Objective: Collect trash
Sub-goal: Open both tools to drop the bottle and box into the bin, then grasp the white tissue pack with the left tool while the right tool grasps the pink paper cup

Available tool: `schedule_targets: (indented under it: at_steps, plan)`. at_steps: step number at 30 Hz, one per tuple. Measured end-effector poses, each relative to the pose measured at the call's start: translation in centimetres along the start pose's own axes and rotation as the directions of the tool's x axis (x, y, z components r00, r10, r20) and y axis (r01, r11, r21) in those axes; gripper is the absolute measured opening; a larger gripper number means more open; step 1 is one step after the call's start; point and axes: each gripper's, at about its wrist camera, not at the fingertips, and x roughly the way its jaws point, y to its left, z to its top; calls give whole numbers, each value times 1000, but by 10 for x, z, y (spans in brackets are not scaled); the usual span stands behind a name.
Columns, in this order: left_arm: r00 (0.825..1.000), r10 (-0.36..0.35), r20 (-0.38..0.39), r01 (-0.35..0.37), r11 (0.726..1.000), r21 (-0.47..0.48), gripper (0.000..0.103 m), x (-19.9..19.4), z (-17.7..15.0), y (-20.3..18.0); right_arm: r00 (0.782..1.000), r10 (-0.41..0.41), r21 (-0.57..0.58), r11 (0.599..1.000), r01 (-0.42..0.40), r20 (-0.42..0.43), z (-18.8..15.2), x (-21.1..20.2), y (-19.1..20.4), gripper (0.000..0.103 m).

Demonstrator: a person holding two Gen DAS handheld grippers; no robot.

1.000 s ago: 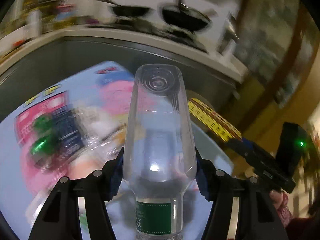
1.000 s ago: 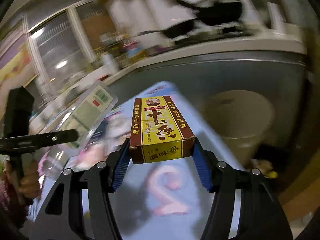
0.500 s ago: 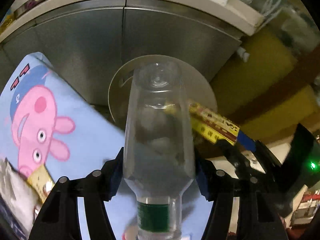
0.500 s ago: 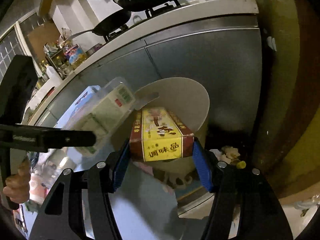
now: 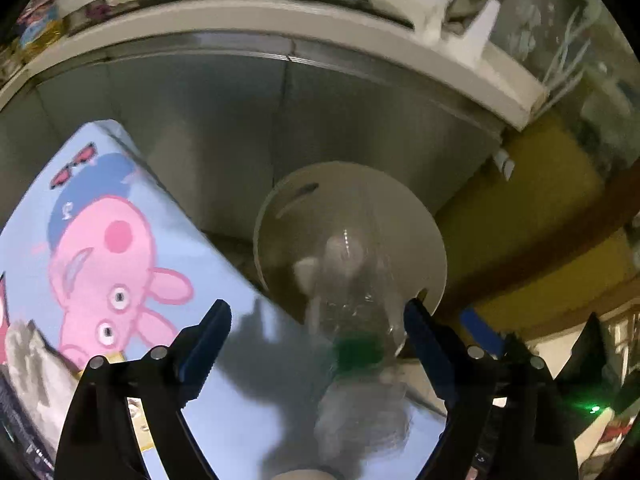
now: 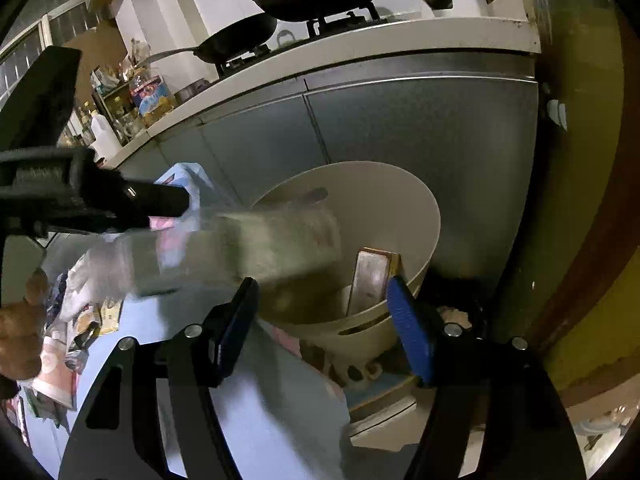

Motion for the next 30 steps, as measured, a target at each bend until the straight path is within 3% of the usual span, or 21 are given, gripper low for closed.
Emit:
schedule_targets:
  at_steps: [5, 8, 13, 16, 19, 23, 27, 28, 29, 30]
  plan:
    - [996, -20, 85, 24, 998, -54, 88, -44, -6, 19, 1000, 6, 21, 1000, -7, 24, -5, -19, 6, 66]
    - [988, -20, 156, 27, 999, -43, 88, -91, -31, 42, 998, 13, 21, 1000, -14, 56, -3, -32, 13, 66]
    - [956, 68, 286, -50, 996, -67, 88, -177, -98, 107, 993, 75, -3, 997, -75, 88, -1, -51, 36, 61]
    - [934, 148, 326, -98, 981, -165, 86, -217, -147, 157, 987, 152, -33, 988, -151, 58, -4, -50, 62, 52]
    - [920, 219, 326, -125, 950, -286, 83, -240, -197, 201, 962, 273, -42, 961, -274, -30, -14, -40, 98, 47]
    - [913, 253, 319, -107, 906, -410, 83, -245, -259, 238, 905, 388, -99, 908, -408, -172, -43, -26, 165, 47]
    - [912, 290, 290, -143, 887, -438, 83, -229, -302, 245, 856, 423, -184, 854, -486, -297, -79, -22, 226, 47]
    - [912, 300, 281, -156, 885, -438, 84, -226, -309, 247, 841, 435, -178, 845, -505, -322, -85, -22, 234, 47]
    - [912, 305, 273, -164, 883, -439, 84, -223, -315, 250, 811, 463, -141, 832, -537, -358, -92, -20, 240, 47]
    - [914, 310, 263, -172, 880, -442, 85, -220, -321, 253, 800, 472, -117, 831, -544, -370, -97, -20, 243, 47]
